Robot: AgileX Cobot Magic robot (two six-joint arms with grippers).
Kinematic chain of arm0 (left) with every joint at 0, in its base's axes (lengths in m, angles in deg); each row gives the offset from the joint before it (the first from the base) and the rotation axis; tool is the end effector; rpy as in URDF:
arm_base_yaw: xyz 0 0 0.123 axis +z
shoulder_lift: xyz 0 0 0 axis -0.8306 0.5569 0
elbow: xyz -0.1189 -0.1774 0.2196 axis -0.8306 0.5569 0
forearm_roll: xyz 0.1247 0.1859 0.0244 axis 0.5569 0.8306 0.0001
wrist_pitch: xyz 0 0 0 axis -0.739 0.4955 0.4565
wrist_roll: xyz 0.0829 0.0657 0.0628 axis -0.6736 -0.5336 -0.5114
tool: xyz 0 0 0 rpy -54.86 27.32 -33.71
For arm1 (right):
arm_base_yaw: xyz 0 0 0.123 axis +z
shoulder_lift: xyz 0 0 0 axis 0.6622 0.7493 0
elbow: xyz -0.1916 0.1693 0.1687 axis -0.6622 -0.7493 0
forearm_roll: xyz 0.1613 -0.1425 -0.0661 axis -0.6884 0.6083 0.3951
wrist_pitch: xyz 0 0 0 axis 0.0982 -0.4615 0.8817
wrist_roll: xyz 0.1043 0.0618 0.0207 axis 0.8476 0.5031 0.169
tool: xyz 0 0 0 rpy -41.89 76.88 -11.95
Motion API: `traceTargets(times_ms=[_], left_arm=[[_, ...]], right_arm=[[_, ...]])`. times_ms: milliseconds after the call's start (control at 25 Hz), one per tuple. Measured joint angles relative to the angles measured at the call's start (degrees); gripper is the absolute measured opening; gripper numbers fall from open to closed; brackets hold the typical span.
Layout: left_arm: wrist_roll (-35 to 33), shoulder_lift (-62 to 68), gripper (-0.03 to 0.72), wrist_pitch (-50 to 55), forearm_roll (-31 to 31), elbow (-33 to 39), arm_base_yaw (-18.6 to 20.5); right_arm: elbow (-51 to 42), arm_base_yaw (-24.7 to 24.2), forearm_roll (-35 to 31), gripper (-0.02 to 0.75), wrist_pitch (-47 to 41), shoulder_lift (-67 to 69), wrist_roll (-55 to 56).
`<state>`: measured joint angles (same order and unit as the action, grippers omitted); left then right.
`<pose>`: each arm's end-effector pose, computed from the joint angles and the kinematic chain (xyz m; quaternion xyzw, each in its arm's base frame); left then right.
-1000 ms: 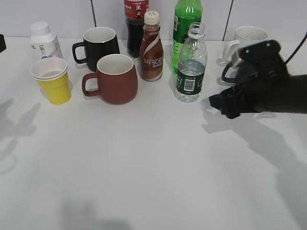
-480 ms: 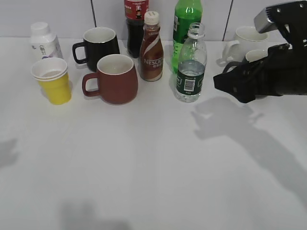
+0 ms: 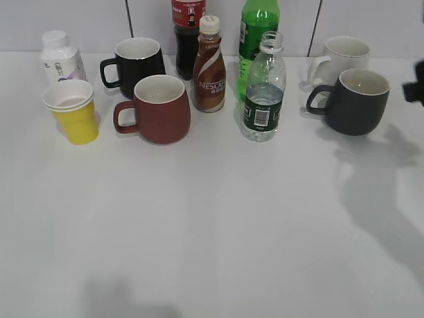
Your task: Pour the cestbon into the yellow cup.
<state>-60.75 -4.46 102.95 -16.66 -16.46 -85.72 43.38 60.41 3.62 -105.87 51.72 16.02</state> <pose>0.0568 -0.0085 0.3399 0.0051 0.9263 -0.0990 0.3634 0.2672 0.0320 0.2639 -0.0813 0.8767 -0.1595 0.4464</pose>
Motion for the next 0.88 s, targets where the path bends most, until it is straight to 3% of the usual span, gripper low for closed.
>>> traceTargets(times_ms=[160,240,320,440,640,880], left_arm=[[-0.7,-0.1,0.477,1.7,-0.8,0.0,0.0],[-3.6,-0.3,0.477,1.7,-2.2,0.0,0.0],[-5.9,-1.3,0.477,1.7,-3.8,0.0,0.0],[-7.1,-4.8,0.477,1.8,-4.6,0.0,0.0],[-8.6,-13.6,0.477,1.8,-3.8,1.4,0.0],[-14.1,-23.5,0.477,2.0,-4.7,8.5,0.0]], right_arm=[[0.1,1.0,-38.1,0.575,-4.4,-1.7,-29.7],[0.1,2.8,-50.6,0.575,-5.3,-4.7,-41.7],[0.2,5.2,-58.9,0.575,-7.6,-9.6,-49.3],[0.3,7.4,-63.5,0.575,-15.5,-17.8,-54.0],[-2.3,7.7,-65.3,0.575,-29.0,-34.3,-55.9],[-7.1,7.7,-74.0,0.575,-35.8,-55.1,-65.0]])
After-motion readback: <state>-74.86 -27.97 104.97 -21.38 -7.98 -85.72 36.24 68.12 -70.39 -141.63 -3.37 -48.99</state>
